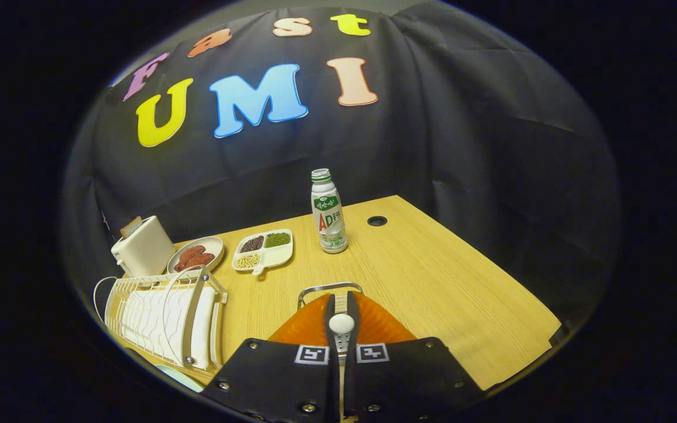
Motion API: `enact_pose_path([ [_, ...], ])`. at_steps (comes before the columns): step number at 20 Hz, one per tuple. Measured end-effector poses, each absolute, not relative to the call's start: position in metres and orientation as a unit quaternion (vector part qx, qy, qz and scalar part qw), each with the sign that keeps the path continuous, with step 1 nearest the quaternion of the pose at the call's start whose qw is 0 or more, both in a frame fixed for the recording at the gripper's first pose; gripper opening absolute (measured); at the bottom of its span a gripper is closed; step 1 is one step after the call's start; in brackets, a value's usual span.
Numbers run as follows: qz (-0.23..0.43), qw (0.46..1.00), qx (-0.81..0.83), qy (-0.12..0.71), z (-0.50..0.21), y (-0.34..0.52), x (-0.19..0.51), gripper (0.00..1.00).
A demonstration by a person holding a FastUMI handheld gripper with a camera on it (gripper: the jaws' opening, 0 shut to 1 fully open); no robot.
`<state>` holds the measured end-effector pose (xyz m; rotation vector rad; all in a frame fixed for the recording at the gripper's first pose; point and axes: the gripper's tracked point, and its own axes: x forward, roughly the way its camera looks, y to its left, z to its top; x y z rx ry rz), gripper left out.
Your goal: Take the plate from the dish rack, then take the spoon from the basket and place it into the plate.
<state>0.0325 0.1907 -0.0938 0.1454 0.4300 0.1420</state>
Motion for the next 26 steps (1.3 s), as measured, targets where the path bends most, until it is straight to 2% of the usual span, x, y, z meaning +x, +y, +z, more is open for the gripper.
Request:
enact_pose_path([
  [15, 0.058, 0.981, -0.071, 0.169, 0.007, 0.182, -0.01, 0.03],
  [21, 0.106, 0.979, -0.1, 0.143, 0.036, 0.226, -0.053, 0.03],
  [26, 0.177, 0.97, -0.099, 0.132, 0.045, 0.284, -0.102, 0.03],
])
